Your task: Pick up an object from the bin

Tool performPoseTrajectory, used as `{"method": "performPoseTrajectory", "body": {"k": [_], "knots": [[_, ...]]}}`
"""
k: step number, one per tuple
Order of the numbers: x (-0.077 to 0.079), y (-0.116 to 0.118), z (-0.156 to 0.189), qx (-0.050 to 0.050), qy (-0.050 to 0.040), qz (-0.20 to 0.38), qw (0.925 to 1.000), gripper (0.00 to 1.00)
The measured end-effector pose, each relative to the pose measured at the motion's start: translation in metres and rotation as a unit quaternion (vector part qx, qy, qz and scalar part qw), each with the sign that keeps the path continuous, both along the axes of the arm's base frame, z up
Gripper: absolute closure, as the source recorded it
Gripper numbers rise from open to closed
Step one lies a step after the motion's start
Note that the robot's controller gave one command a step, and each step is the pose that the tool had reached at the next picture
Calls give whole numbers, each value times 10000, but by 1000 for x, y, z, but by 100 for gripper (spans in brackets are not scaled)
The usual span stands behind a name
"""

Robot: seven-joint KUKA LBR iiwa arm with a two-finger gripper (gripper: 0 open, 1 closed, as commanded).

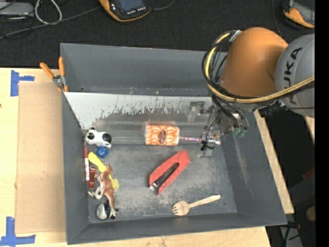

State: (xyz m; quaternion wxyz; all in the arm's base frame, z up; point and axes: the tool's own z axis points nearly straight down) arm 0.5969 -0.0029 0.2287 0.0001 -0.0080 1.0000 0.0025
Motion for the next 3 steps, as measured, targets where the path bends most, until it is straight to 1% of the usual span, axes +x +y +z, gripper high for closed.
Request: {"method": "performPoseTrajectory", "body": {"k": [1,2,3], "knots": [[14,36,-53,-3,-62,282,9996,0],[-29,39,-92,-4,-39,105,9999,0],[-18,14,-155,10,-37,287,9996,0]]}}
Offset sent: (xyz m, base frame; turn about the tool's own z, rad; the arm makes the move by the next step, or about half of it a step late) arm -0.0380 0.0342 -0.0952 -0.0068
